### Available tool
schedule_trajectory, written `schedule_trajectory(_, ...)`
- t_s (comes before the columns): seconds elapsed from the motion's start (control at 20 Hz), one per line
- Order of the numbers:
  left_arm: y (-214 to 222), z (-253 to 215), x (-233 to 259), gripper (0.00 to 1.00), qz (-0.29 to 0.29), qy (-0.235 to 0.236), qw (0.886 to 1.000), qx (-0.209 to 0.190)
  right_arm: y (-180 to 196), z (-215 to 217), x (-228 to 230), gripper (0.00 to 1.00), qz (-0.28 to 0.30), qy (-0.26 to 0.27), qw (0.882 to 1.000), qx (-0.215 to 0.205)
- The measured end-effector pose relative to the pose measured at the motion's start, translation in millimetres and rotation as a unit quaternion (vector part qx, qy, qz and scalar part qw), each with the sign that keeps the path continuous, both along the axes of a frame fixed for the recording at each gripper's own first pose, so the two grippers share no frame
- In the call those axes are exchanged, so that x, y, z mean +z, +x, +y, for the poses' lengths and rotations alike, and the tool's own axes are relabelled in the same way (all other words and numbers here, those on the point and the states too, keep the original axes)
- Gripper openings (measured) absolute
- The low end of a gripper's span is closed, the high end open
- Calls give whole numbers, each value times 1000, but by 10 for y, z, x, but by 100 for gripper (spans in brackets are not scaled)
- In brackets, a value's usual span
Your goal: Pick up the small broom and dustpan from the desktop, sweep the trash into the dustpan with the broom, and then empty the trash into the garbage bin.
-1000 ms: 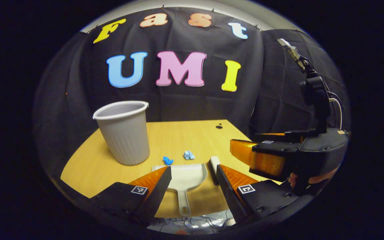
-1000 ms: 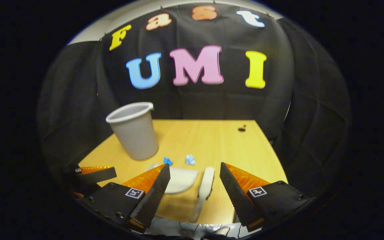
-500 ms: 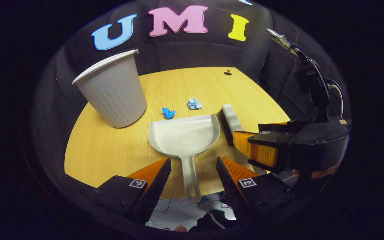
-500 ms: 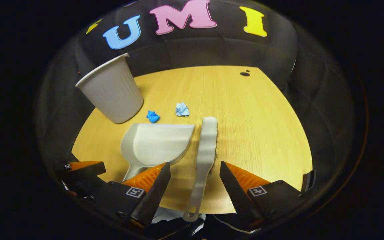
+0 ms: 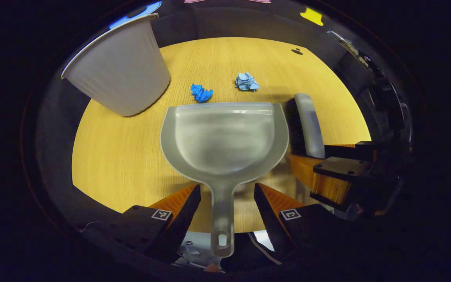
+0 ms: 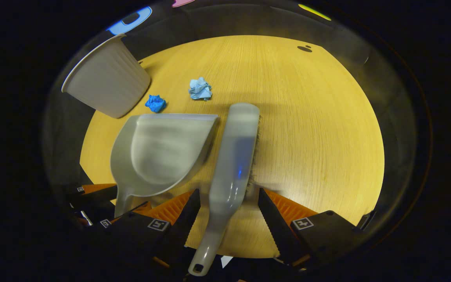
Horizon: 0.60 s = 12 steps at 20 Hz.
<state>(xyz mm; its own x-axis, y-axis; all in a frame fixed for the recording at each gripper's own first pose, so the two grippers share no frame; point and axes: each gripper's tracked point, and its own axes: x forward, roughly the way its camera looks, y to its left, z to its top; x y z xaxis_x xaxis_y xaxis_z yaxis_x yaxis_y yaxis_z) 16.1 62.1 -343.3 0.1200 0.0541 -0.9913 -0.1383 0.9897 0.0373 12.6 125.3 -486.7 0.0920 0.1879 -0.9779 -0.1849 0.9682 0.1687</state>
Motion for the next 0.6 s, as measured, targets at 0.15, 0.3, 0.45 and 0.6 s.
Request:
schedule_trajectory(0.15, 53, -16, -88, 83, 43, -35, 997, 47, 6, 54, -5, 86, 26, -14, 999, -21)
schedule_trajectory(0.3, 57, 124, -213, 85, 66, -20, 996, 52, -11, 42, -33, 82, 24, -39, 999, -19)
schedule_trajectory(0.45, 100, 189, -279, 83, 54, -17, 998, -14, -77, -7, -52, 77, -1, -67, 998, -1)
schedule_trajectory(0.6, 162, 216, -290, 54, 43, -14, 998, -36, -98, -17, -29, 70, -6, -71, 997, -20)
